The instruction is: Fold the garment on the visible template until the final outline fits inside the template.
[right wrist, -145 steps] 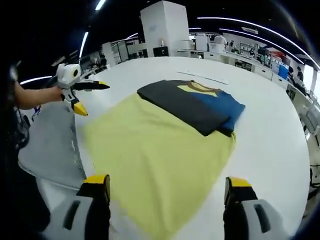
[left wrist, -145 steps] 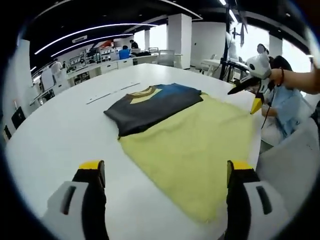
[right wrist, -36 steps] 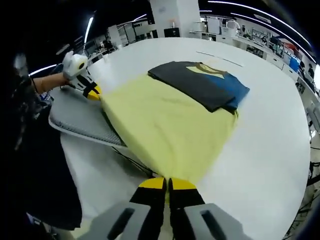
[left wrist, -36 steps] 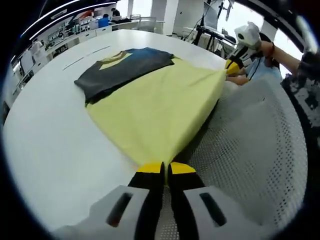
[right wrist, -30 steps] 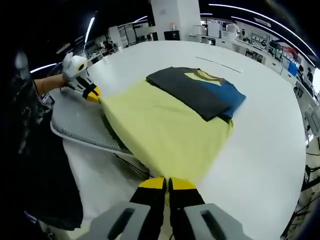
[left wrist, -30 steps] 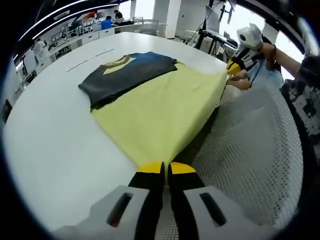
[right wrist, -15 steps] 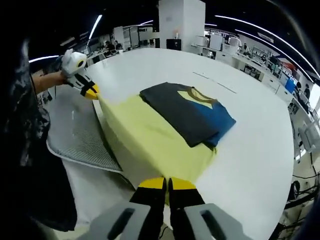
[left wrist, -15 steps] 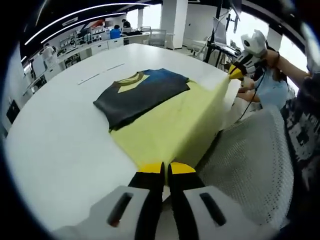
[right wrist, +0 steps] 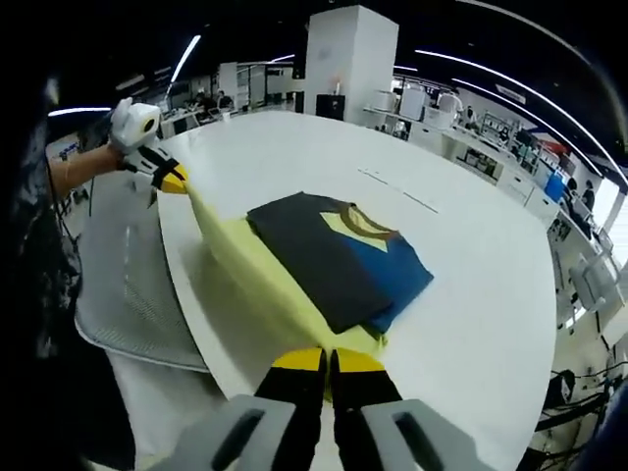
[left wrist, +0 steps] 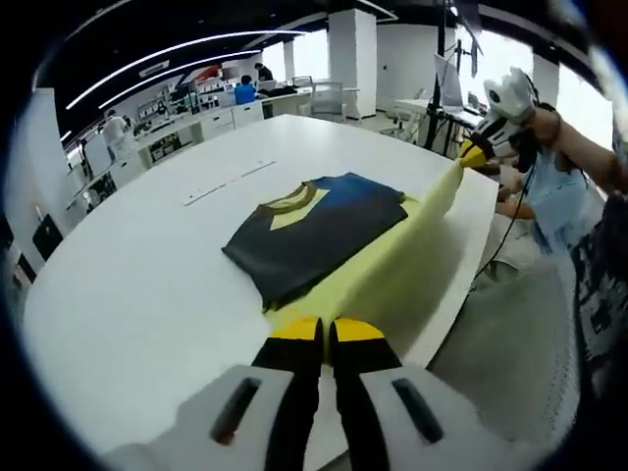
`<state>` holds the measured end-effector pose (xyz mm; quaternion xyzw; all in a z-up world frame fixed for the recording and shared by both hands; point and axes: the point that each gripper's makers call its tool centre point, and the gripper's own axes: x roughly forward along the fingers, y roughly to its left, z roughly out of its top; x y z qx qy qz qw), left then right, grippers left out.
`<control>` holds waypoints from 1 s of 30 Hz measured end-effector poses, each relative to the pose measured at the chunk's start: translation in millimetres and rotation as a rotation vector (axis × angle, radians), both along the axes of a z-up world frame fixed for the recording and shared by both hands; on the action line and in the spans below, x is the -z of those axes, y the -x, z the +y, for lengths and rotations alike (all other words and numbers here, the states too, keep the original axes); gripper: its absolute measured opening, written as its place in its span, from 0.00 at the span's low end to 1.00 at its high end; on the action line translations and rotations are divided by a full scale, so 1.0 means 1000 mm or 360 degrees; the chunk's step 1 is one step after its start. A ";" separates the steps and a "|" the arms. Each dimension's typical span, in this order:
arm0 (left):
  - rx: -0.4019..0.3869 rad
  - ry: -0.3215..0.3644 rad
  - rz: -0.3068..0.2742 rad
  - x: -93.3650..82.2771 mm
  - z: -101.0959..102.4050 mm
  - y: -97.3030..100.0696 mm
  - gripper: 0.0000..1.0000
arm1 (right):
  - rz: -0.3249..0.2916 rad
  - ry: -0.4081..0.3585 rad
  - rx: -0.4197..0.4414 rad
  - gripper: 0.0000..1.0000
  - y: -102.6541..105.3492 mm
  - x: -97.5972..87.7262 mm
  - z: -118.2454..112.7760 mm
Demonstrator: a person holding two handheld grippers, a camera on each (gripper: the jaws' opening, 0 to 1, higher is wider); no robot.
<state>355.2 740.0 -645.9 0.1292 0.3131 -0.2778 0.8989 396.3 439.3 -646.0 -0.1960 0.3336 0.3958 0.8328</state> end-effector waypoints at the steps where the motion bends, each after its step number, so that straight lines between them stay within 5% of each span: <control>1: -0.0002 -0.0007 -0.0029 -0.004 0.001 -0.005 0.00 | -0.0016 -0.0021 0.0028 0.00 -0.005 -0.003 0.001; 14: -0.0136 -0.0074 -0.0201 -0.023 0.011 -0.058 0.00 | -0.0210 0.0009 0.0046 0.00 -0.053 -0.026 0.013; 30: -0.0310 -0.0168 -0.0371 -0.026 0.023 -0.119 0.00 | -0.0377 -0.0079 0.0364 0.00 -0.120 -0.030 0.019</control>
